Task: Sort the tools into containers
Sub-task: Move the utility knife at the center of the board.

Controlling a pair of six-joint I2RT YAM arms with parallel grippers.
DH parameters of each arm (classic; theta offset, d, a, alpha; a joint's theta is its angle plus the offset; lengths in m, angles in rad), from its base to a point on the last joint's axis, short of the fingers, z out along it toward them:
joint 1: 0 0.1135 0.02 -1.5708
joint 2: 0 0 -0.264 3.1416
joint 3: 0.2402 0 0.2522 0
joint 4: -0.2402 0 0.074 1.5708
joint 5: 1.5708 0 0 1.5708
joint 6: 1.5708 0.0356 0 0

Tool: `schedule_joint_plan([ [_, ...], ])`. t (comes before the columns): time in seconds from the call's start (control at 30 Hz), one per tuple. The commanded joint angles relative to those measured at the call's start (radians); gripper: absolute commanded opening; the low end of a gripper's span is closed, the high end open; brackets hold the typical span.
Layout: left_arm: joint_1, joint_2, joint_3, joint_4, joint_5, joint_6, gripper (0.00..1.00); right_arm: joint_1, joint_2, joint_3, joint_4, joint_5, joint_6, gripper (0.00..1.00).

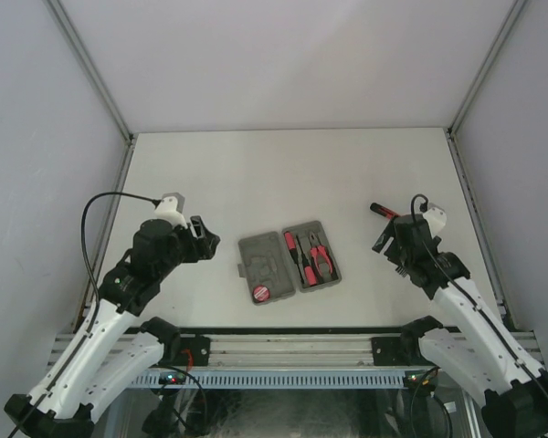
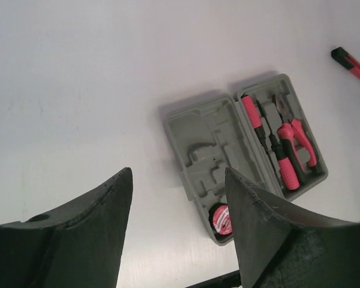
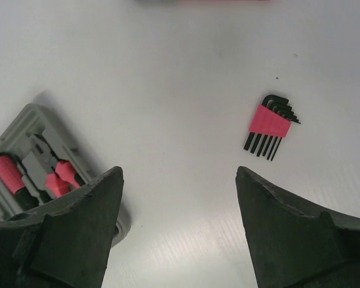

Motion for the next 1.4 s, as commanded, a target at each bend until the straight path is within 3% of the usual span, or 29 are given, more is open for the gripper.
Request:
schedule_joint_plan([
  [0.0, 0.005, -0.031, 0.052, -0.035, -0.019, 0.093, 0.68, -0.062, 0.095, 0.061, 0.095, -0.06, -0.093, 0.75],
  [0.2, 0.005, -0.05, 0.04, -0.043, -0.039, 0.126, 0.7, -0.174, 0.25, 0.109, 0.203, -0.073, -0.034, 0.75],
  [0.47, 0.005, -0.022, 0.044, -0.057, -0.011, 0.149, 0.7, -0.294, 0.483, 0.279, 0.14, -0.013, 0.166, 0.78],
  [0.67, 0.005, -0.015, 0.04, -0.057, -0.034, 0.154, 0.72, -0.317, 0.621, 0.387, 0.079, 0.042, 0.319, 0.79],
  [1.13, 0.005, 0.009, 0.043, -0.081, -0.078, 0.146, 0.73, -0.341, 0.84, 0.53, 0.017, 0.046, 0.507, 0.77],
  [1.37, 0.004, 0.03, 0.047, -0.09, -0.078, 0.148, 0.73, -0.342, 1.006, 0.701, -0.126, 0.066, 0.569, 0.76],
])
